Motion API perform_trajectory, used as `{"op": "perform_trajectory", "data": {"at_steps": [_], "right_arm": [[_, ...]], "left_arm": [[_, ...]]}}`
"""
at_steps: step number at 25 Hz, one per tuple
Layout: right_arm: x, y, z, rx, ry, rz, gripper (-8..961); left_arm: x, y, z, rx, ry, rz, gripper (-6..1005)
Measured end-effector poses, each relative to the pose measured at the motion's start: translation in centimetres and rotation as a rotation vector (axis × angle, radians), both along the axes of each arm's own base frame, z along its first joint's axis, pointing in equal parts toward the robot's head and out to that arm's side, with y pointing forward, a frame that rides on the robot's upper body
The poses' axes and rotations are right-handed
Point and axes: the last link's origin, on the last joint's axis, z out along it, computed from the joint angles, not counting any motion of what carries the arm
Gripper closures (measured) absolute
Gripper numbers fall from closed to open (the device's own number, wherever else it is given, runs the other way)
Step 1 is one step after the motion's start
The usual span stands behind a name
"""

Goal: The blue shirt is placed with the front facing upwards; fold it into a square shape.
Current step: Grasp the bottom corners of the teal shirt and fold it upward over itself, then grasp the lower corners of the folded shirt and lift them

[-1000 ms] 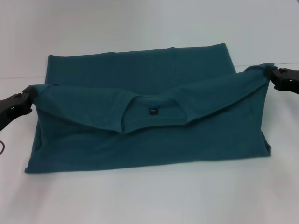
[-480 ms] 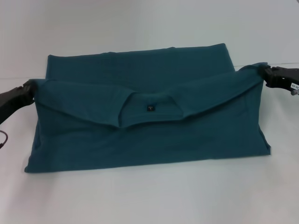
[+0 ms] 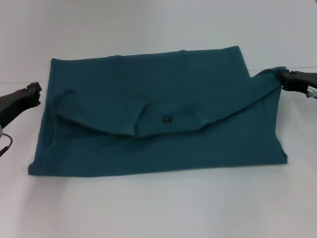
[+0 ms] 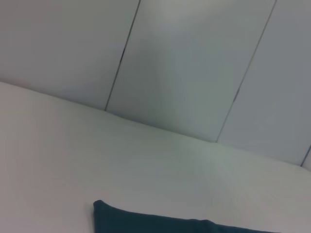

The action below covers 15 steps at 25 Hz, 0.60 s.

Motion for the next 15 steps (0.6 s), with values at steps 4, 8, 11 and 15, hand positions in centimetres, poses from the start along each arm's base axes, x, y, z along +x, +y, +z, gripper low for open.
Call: {"op": "perform_trajectory", "data": {"at_steps": [4,8,11,15], "right_arm": [[-0.07,0.38,-0.26,-0.006,-0.009,-0.026,918],[-0.34,0.65,-0.38,-0.01,-0.015,-0.025,886],[-0.59,0.9,-0.38,-0.009,-0.019,-0.022,814],[-0.52,1.18,-0.26,0.004,-0.015,-0.047,694]], "left_arm": [[0.2,0.05,-0.37,-0.005,0.004,0.002,956],[0.09,0.1,-0.48,0.001,0.004,0.02,955],[0.07,0.13,-0.42,0.011,-0.006,0.027,941],[-0.02,0.04,-0.35,0.027,-0.031,0.038,877]]}}
